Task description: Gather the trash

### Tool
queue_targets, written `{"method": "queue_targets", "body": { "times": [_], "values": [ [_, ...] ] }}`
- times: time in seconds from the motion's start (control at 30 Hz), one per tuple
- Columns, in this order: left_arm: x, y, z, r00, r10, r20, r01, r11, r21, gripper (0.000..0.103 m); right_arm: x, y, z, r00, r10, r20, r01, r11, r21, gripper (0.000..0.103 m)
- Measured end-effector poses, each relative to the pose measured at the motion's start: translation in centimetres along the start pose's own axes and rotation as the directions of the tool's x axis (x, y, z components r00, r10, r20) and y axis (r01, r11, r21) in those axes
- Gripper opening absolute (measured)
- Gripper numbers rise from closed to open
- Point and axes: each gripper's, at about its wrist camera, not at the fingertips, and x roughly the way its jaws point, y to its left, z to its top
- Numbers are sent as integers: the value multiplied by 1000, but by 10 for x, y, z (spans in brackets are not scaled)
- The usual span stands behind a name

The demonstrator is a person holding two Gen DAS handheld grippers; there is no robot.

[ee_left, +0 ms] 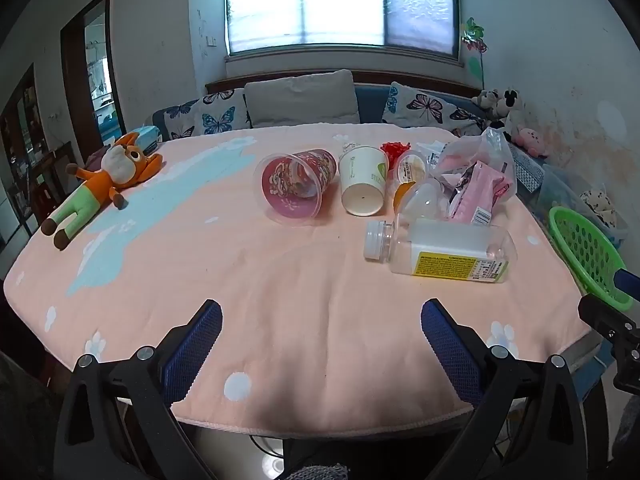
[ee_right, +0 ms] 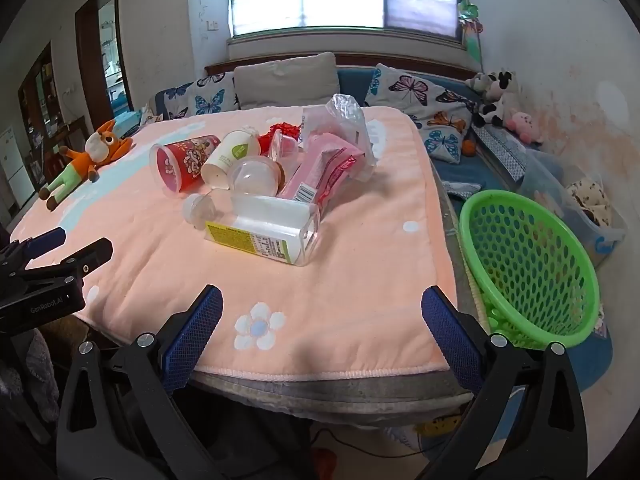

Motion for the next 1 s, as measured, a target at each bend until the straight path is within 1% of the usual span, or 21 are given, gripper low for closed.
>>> {"method": "queue_targets", "body": {
  "times": [0.3,0.33,0.37,0.63,1.0],
  "values": [
    [-4,-1,0,1000,-13,6,13,1000,7,97,4,-4,0,1000,1,-10,0,1000,6,99],
    [-5,-1,1,1000,-14,7,14,1000,5,97,0,2,0,1000,-5,1,5,1000,-5,99],
    [-3,7,1,1000,-16,7,16,1000,2,97,-1,2,0,1000,-6,1,6,1000,-5,99],
    [4,4,-1,1000,-10,-3,10,1000,-1,97,0,3,2,1000,-4,-1,4,1000,-6,99],
    [-3,4,-1,1000,-13,11,13,1000,-8,97,-1,5,3,1000,1,2,-1,1000,-6,99]
  ]
}}
